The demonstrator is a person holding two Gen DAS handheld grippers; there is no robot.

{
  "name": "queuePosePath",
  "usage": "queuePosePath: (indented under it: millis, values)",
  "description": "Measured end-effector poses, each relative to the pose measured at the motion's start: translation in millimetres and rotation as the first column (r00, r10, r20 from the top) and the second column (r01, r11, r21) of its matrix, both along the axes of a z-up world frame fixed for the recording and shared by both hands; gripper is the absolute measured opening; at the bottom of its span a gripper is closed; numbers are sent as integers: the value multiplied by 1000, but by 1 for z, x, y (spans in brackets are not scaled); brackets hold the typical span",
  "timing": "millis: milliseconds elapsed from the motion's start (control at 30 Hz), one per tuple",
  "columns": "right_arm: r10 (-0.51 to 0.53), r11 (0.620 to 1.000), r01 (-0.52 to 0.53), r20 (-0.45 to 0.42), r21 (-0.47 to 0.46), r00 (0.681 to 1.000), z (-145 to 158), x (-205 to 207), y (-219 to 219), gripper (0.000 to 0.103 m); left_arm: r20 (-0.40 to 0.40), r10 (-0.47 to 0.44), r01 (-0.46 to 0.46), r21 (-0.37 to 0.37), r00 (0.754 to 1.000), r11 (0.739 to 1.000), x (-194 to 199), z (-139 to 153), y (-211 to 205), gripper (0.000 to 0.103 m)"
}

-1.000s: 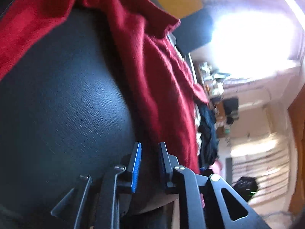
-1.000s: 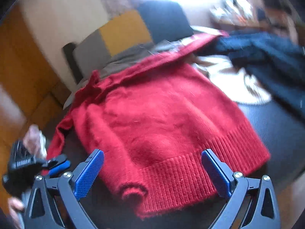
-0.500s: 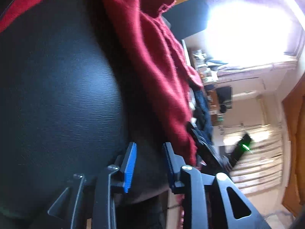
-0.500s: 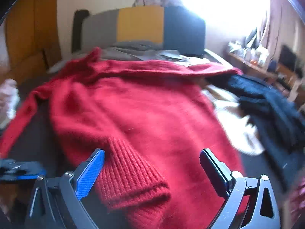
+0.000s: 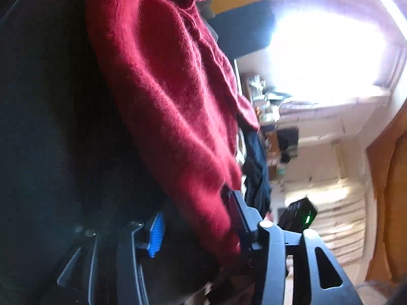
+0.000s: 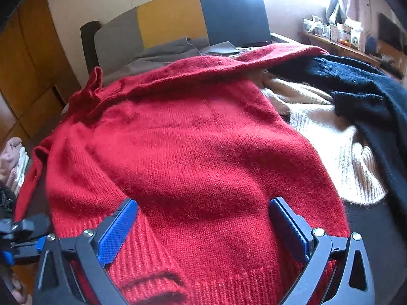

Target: Fold clothes

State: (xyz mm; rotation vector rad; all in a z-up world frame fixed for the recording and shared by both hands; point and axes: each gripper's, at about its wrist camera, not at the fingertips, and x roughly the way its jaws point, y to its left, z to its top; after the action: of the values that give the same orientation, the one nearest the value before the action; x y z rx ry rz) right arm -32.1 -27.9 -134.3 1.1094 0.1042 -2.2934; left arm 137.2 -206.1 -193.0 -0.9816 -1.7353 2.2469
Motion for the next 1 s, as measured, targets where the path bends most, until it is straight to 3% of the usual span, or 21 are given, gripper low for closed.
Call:
queuePosePath:
  millis: [100,200,400,500,567,700,767,900,1000]
  values:
    - [-1,1000,1,-7,-18,1000,1,4,3,103,-10,-26,26,-63,1000,998,-12,6,4,47]
    - [-9,998,8,-12,-60,1000,1,6,8,103,20,-57,59,-128,998,990,-16,9,2,18]
    - [-23,987,21,-8,-161,1000,3,7,19,103,-11,-47,45,-148,999,988,3,29,-15,9]
    - [-21,986,18,-16,-164,1000,4,10,19,103,-40,-60,53,-156,997,986,20,49,-27,7]
    - [-20,988,17,-20,-151,1000,3,12,17,103,-84,-49,35,-157,995,987,36,65,-39,0]
    - [-21,996,18,-32,-89,999,4,17,10,103,-144,-19,-8,-182,989,983,64,93,-61,0]
    - [-22,999,19,-49,-50,999,4,22,5,103,-129,-5,-21,-202,992,979,75,95,-69,0]
    - [-11,999,13,-84,29,996,0,31,-3,103,-38,60,-66,-200,997,978,90,68,-78,23]
    - [-12,1000,14,-86,21,996,-1,31,-1,103,-12,91,-91,-58,996,994,96,35,-79,36]
